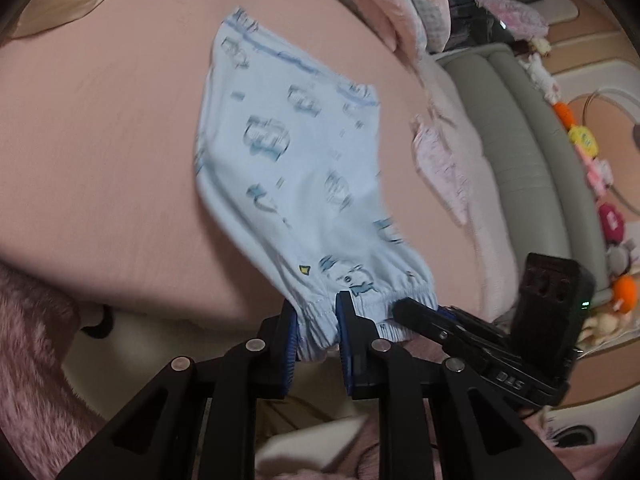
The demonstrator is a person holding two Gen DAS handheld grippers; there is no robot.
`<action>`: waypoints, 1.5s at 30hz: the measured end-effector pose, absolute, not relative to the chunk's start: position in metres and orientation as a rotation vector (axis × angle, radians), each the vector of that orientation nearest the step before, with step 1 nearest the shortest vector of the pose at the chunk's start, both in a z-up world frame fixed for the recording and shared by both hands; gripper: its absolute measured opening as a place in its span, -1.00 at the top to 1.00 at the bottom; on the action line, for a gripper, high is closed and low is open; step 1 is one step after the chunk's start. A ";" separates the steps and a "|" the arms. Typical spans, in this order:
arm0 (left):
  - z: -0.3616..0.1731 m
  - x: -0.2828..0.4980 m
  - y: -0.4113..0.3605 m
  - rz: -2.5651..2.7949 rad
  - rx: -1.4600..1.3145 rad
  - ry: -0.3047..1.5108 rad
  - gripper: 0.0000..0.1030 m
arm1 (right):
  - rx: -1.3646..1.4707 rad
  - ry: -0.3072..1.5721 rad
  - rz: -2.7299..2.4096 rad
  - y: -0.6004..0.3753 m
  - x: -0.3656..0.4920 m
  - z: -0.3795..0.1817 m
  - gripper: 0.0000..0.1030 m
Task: Fold clothes
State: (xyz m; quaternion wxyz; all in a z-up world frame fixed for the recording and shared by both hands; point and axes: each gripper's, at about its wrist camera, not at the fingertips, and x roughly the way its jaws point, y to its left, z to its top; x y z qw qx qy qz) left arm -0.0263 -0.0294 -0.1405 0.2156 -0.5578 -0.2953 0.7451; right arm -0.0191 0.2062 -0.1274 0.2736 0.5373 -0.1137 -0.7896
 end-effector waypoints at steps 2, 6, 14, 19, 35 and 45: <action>-0.135 -0.043 -0.032 2.045 -1.525 -0.859 0.70 | 1.433 -0.310 -2.137 0.207 -0.034 -0.120 0.69; -0.126 -0.086 -0.035 2.077 -1.488 -0.853 0.70 | 1.393 -0.315 -2.177 0.199 -0.080 -0.106 0.66; -0.143 -0.172 -0.071 2.115 -1.407 -1.009 -0.16 | 1.411 -0.514 -2.240 0.210 -0.163 -0.125 0.43; -0.133 -0.165 -0.078 2.355 -1.277 -0.650 -0.23 | 1.371 -0.430 -2.347 0.232 -0.158 -0.126 -0.18; -0.164 -0.160 -0.033 2.235 -1.416 -0.335 0.30 | 1.425 0.123 -2.263 0.167 -0.132 -0.168 0.75; -0.128 -0.164 -0.042 2.274 -1.281 -0.376 0.92 | 1.175 0.049 -2.403 0.179 -0.136 -0.123 0.82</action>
